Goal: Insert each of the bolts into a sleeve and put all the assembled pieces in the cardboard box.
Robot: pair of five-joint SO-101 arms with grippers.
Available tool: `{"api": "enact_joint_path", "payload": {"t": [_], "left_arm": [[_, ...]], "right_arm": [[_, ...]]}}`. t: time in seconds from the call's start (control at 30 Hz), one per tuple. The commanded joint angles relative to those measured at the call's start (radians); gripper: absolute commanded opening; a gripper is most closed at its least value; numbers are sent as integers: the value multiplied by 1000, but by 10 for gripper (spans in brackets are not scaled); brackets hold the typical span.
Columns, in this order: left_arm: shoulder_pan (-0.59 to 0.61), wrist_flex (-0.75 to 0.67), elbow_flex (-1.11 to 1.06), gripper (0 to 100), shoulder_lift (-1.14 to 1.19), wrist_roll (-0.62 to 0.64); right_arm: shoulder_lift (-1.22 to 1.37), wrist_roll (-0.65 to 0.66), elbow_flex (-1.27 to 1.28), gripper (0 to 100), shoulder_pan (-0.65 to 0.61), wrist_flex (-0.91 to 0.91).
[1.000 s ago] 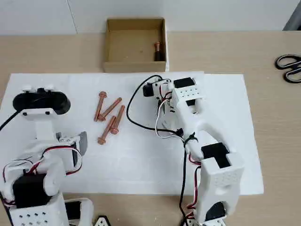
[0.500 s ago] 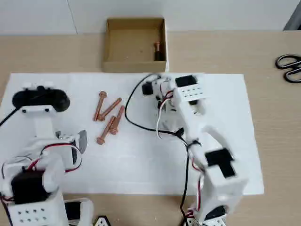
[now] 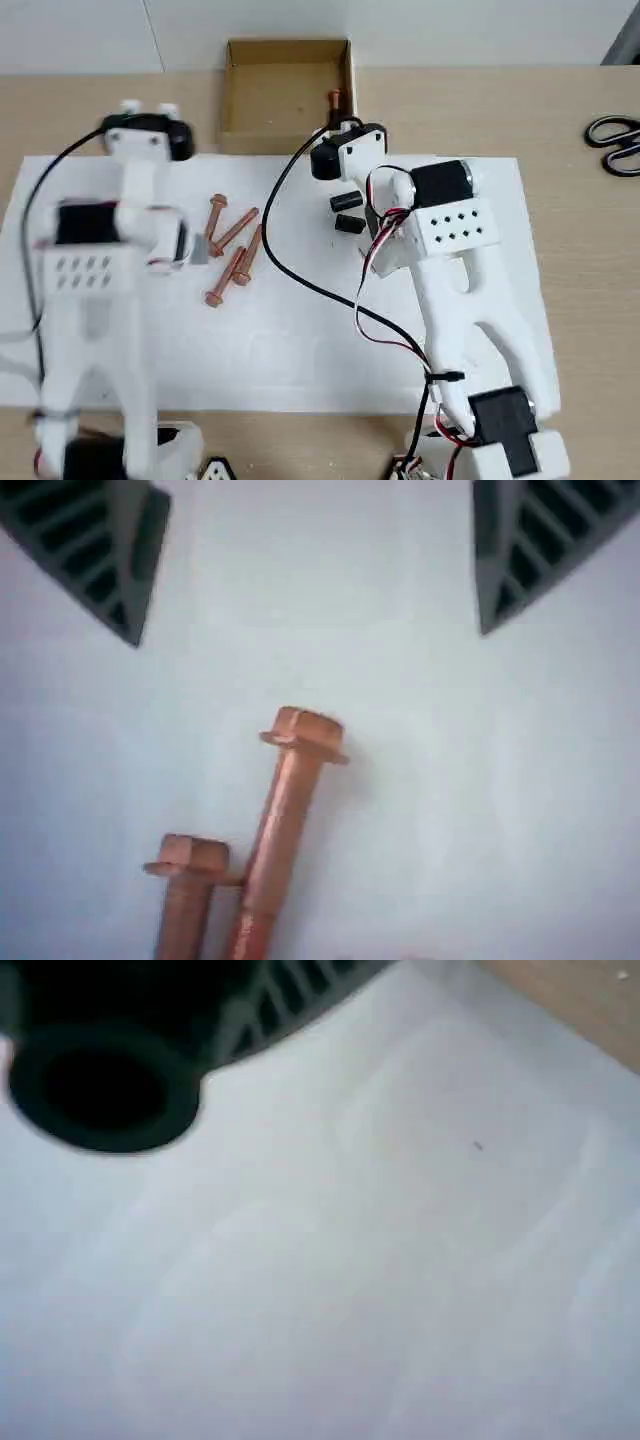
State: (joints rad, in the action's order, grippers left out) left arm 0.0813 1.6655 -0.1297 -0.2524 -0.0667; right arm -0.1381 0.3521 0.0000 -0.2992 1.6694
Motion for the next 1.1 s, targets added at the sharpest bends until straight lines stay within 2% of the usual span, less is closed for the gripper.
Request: {"api": "enact_joint_path", "payload": {"t": [0.0,0.43,0.83,1.07], "left_arm": [[-29,-58,128,203,190,-3],[-28,-69,650,202,784,0],[-21,-48,901,202,1034,0],[-15,-48,981,124,1138,0]], "right_arm": [[-53,-32,-3,4,2,5],[-61,-40,54,4,2,-2],[-61,-41,54,4,2,-2],[-61,-41,54,4,2,-2]]}}
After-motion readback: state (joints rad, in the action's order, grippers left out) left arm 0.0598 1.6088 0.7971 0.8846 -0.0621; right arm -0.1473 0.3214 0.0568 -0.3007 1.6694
